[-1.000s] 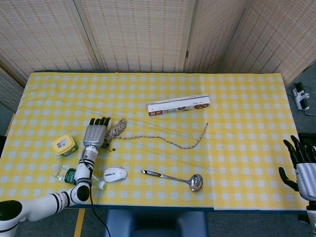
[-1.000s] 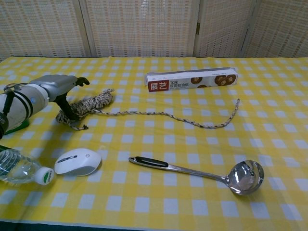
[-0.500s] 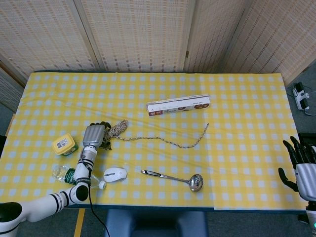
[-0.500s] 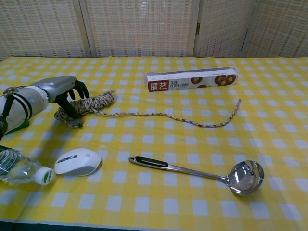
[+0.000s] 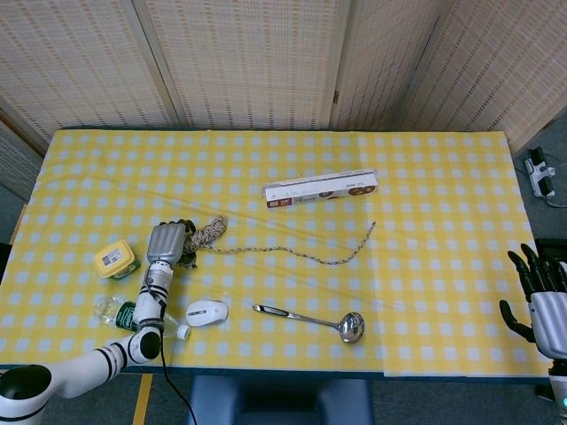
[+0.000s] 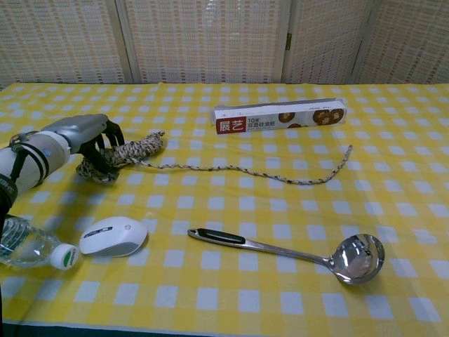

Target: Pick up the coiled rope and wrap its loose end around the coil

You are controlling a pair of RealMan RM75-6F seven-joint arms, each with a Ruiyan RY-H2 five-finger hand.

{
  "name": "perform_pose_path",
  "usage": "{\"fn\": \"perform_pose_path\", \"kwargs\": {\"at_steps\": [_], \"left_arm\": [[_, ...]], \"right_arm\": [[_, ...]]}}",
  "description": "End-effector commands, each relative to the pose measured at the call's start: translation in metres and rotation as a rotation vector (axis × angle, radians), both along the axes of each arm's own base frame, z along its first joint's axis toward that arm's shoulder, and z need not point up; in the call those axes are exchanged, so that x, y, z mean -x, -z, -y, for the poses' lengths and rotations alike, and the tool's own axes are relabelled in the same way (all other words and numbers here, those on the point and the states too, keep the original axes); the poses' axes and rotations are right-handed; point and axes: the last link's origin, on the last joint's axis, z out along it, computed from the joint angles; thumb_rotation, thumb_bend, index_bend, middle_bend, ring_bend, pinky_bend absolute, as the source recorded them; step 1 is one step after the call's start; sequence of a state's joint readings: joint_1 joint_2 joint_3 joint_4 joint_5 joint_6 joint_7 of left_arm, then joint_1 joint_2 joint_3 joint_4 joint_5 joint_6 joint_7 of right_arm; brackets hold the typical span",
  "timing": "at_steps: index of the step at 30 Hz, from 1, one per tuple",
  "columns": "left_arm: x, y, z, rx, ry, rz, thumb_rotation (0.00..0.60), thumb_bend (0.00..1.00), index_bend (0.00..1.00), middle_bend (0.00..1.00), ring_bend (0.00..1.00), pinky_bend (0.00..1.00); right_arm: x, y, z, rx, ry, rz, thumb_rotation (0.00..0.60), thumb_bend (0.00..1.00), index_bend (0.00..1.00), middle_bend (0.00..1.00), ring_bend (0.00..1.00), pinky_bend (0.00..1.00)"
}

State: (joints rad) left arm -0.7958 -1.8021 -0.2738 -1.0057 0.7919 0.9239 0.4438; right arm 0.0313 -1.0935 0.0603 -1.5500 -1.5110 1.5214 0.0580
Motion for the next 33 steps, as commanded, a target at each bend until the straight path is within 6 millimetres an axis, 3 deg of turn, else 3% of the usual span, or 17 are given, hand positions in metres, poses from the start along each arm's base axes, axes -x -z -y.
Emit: {"fn": "perform_pose_path", "kwargs": {"at_steps": [1, 16, 21, 27, 33], "left_arm": [[0.002, 0.0, -0.001, -0.007, -0.003, 0.004, 0.6, 0.32, 0.43, 0.4, 0.4, 0.36], [0.011, -0.008, 0.0, -0.069, 0.087, 0.06, 0.6, 0.44, 0.61, 0.58, 0.56, 0.61], [0.009, -0.016, 0.008, -0.077, 0.157, 0.1, 0.6, 0.46, 0.64, 0.61, 0.58, 0.65], [0.001, -0.026, 0.024, -0.059, 0.242, 0.148, 0.6, 0.47, 0.64, 0.61, 0.58, 0.65], [-0.012, -0.034, 0.043, -0.024, 0.304, 0.191, 0.6, 0.46, 0.64, 0.61, 0.58, 0.65]], "right_arm": [[0.0, 0.0, 0.0, 0.0, 0.0, 0.0, 0.6, 0.44, 0.0, 0.0, 0.1, 0.0], [-0.004, 0.0, 0.001, -0.008, -0.005, -0.008, 0.6, 0.44, 0.0, 0.0, 0.1, 0.0], [-0.011, 0.003, 0.009, -0.047, -0.031, -0.016, 0.6, 0.44, 0.0, 0.0, 0.11, 0.0], [-0.031, 0.018, 0.04, -0.146, -0.097, -0.039, 0.6, 0.44, 0.1, 0.06, 0.11, 0.0], [-0.058, 0.052, 0.083, -0.261, -0.163, -0.063, 0.6, 0.44, 0.24, 0.1, 0.13, 0.03]]}}
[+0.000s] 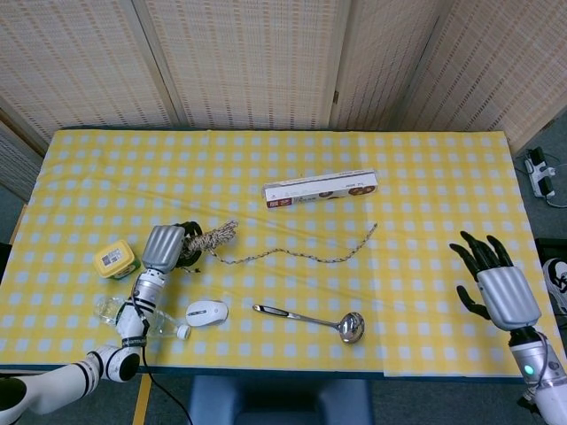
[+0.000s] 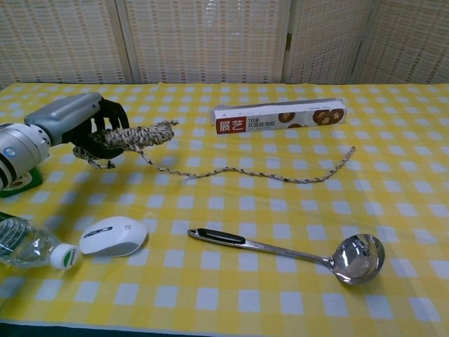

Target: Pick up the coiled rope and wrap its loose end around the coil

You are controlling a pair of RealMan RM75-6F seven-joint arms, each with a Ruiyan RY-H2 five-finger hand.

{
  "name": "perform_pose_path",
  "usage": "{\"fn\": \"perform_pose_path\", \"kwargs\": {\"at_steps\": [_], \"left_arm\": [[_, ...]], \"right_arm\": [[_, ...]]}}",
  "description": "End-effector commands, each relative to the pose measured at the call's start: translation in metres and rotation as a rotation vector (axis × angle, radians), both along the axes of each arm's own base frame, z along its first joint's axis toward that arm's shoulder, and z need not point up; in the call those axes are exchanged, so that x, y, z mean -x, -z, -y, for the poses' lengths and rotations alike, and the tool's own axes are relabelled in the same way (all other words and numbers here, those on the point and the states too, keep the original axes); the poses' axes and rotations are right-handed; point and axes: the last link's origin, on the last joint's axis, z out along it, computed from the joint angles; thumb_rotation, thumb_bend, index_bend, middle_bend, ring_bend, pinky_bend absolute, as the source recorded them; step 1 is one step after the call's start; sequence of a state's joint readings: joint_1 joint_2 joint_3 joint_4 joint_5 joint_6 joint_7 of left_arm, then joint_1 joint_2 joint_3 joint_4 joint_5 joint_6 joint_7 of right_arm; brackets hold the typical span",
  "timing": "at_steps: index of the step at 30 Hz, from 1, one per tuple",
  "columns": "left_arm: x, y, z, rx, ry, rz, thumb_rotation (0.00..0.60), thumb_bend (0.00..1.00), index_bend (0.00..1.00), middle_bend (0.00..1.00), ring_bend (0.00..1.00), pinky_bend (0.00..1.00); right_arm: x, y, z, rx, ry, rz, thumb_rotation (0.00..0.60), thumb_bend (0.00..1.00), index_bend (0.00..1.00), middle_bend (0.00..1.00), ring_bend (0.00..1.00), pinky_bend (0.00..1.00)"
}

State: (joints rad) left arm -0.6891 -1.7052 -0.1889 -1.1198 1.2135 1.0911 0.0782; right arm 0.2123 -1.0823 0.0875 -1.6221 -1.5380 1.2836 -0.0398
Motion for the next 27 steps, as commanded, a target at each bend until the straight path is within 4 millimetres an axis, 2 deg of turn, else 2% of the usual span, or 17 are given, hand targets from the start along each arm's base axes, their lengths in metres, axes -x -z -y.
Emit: {"fn": "perform_pose_path", "kwargs": {"at_steps": [1, 9, 13, 19, 27], "left_arm": [[-0.006, -0.009, 0.015, 0.022, 0.041, 0.018, 0.6, 0.46, 0.64, 0.61, 0.58, 0.65], [-0.016, -0.015, 0.035, 0.064, 0.072, 0.036, 0.6, 0.47, 0.64, 0.61, 0.58, 0.65], [-0.018, -0.016, 0.04, 0.074, 0.078, 0.031, 0.6, 0.47, 0.64, 0.61, 0.58, 0.65], [-0.017, -0.015, 0.044, 0.084, 0.075, 0.032, 0.6, 0.46, 0.64, 0.61, 0.58, 0.65], [-0.016, -0.012, 0.045, 0.097, 0.073, 0.019, 0.6, 0.46, 0.64, 0.61, 0.58, 0.63]], "right_arm": [[-0.023, 0.027, 0.032, -0.075, -0.053, -0.013, 0.6, 0.44, 0.26, 0.11, 0.13, 0.03], [-0.058, 0.078, 0.076, -0.169, -0.116, -0.058, 0.6, 0.44, 0.35, 0.14, 0.14, 0.04], [-0.065, 0.101, 0.091, -0.202, -0.12, -0.089, 0.6, 0.44, 0.37, 0.14, 0.14, 0.04], [-0.064, 0.131, 0.106, -0.225, -0.098, -0.118, 0.6, 0.44, 0.41, 0.11, 0.09, 0.04], [-0.06, 0.159, 0.122, -0.234, -0.069, -0.114, 0.6, 0.44, 0.44, 0.1, 0.07, 0.04]]}}
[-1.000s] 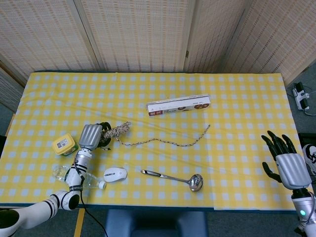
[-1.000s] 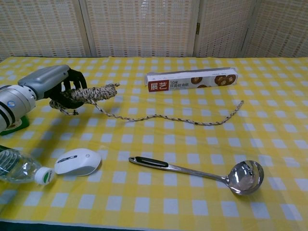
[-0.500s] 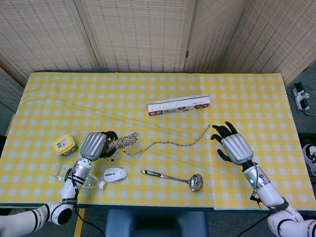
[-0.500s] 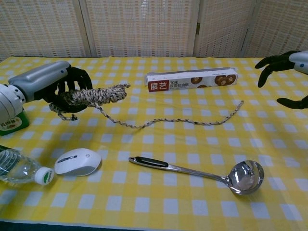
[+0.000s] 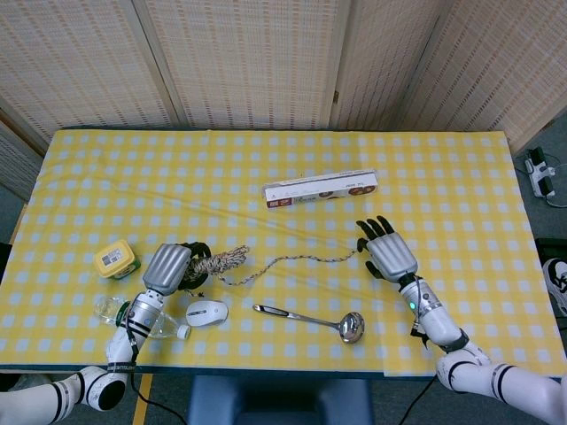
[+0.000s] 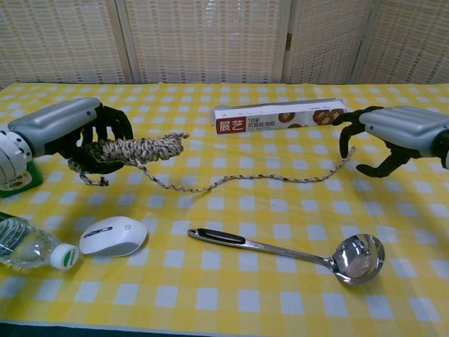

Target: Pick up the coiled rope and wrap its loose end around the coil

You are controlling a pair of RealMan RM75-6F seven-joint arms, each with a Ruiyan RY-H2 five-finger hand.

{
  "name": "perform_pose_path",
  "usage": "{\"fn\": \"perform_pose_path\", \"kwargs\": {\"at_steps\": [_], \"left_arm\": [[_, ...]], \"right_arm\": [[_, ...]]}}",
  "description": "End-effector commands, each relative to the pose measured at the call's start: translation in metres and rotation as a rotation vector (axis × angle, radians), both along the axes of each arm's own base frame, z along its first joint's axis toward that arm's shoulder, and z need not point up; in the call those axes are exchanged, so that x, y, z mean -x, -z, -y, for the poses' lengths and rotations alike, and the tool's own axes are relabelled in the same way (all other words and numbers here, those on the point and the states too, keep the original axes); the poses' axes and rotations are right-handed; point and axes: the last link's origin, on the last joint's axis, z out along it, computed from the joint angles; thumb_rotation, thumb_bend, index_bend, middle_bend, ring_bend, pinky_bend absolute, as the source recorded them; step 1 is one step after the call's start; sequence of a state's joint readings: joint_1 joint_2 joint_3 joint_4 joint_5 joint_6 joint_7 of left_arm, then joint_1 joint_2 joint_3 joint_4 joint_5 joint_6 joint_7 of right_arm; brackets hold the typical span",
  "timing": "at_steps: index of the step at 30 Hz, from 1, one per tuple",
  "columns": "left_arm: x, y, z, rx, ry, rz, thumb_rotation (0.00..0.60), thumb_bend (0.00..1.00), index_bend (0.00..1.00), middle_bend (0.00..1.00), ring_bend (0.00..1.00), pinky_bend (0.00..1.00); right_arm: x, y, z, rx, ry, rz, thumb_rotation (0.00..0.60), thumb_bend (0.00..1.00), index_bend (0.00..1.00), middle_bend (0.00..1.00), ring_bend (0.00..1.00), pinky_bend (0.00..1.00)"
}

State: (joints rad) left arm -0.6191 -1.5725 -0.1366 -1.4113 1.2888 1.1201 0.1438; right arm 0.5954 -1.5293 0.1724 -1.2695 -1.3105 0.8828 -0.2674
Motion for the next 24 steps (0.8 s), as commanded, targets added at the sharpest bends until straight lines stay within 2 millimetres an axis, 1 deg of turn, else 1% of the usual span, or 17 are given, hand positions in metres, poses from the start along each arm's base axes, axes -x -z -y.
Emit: {"fn": "perform_pose_path", "kwargs": {"at_steps": [1, 10, 13, 24], "left_arm": [[0.0, 0.0, 0.0, -0.001, 0.001, 0.0, 0.6, 0.46, 0.64, 0.61, 0.58, 0.63], [-0.001, 0.001, -0.001, 0.002, -0.006, 0.0, 0.6, 0.46, 0.64, 0.61, 0.58, 0.63], [-0.001, 0.002, -0.001, 0.004, -0.01, 0.0, 0.6, 0.46, 0.64, 0.61, 0.58, 0.63], [0.0, 0.005, -0.003, 0.009, -0.018, -0.005, 0.6, 0.46, 0.64, 0.61, 0.58, 0.63]], "right_arm": [[-0.001, 0.014, 0.007, -0.011, 0.009, 0.001, 0.6, 0.44, 0.44, 0.1, 0.08, 0.04], [-0.006, 0.037, 0.017, -0.027, 0.003, -0.018, 0.6, 0.44, 0.44, 0.11, 0.07, 0.04], [-0.008, 0.043, 0.018, -0.032, -0.002, -0.021, 0.6, 0.44, 0.46, 0.12, 0.08, 0.04], [-0.008, 0.054, 0.022, -0.021, 0.007, -0.016, 0.6, 0.44, 0.49, 0.14, 0.08, 0.04]]}}
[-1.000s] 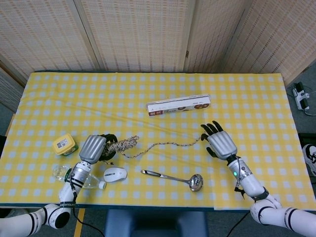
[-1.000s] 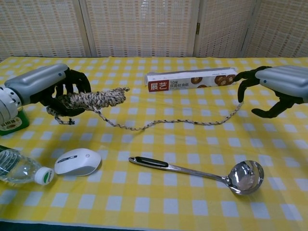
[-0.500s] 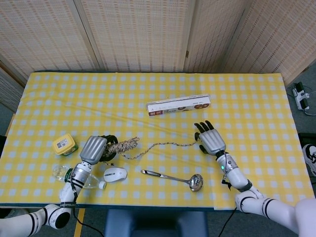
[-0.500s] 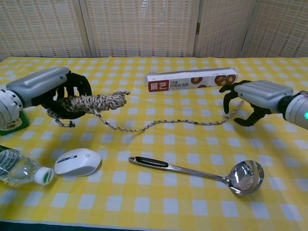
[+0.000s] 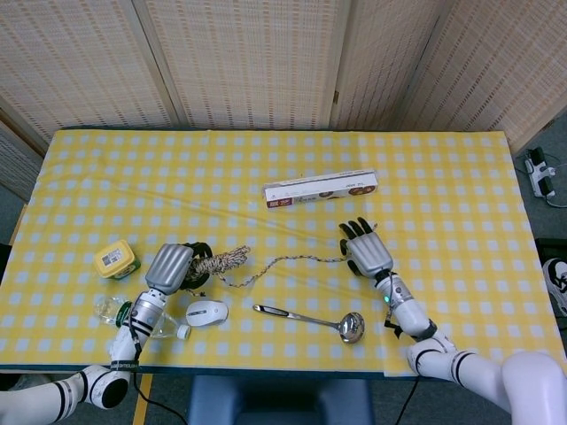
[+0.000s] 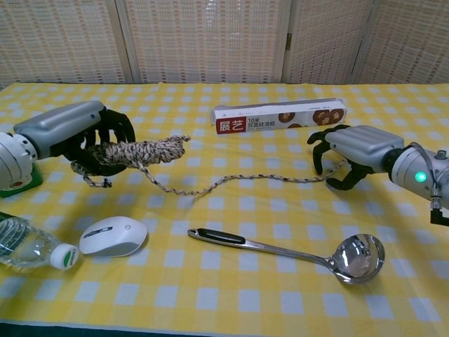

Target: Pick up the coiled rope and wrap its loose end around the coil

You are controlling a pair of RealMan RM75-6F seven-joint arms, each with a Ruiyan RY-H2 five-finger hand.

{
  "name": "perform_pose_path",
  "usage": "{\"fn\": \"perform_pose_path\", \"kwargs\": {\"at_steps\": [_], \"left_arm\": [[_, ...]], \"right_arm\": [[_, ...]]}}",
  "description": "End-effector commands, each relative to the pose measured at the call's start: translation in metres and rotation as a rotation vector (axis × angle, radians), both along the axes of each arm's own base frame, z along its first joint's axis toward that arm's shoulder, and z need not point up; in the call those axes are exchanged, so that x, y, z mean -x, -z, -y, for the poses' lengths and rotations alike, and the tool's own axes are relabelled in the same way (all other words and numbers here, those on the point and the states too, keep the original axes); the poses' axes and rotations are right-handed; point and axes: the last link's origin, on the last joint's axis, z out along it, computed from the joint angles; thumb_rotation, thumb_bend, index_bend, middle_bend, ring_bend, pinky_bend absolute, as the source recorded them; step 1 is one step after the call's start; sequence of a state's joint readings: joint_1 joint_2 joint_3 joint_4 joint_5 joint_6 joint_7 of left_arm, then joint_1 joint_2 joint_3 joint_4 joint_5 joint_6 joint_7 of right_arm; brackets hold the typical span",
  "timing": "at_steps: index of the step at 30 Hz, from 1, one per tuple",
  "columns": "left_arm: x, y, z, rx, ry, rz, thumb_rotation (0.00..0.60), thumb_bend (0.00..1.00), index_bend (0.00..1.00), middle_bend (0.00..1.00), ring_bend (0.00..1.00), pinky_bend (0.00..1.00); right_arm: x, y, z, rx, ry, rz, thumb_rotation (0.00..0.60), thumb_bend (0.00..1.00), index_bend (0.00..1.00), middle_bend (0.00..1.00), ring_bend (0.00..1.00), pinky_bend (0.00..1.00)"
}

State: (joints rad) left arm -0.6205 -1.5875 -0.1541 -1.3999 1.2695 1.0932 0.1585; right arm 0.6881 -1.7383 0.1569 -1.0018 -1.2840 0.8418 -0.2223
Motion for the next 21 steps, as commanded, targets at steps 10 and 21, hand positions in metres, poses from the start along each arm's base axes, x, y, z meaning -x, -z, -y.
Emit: {"fn": "perform_pose_path", "kwargs": {"at_steps": [10, 21], "left_arm": [[0.0013, 0.0024, -0.0012, 0.006, -0.007, -0.002, 0.6, 0.46, 0.64, 0.61, 0.58, 0.63], [0.0044, 0.0039, -0.0024, 0.009, -0.016, -0.007, 0.6, 0.46, 0.64, 0.61, 0.58, 0.62]], "right_arm": [[-0.0012, 0.0064, 0.0043, -0.002, 0.006, 0.0, 0.6, 0.44, 0.54, 0.18, 0.09, 0.04], [-0.001, 0.0109, 0.0064, 0.0, 0.009, -0.017, 0.6, 0.44, 0.6, 0.22, 0.11, 0.04]]}}
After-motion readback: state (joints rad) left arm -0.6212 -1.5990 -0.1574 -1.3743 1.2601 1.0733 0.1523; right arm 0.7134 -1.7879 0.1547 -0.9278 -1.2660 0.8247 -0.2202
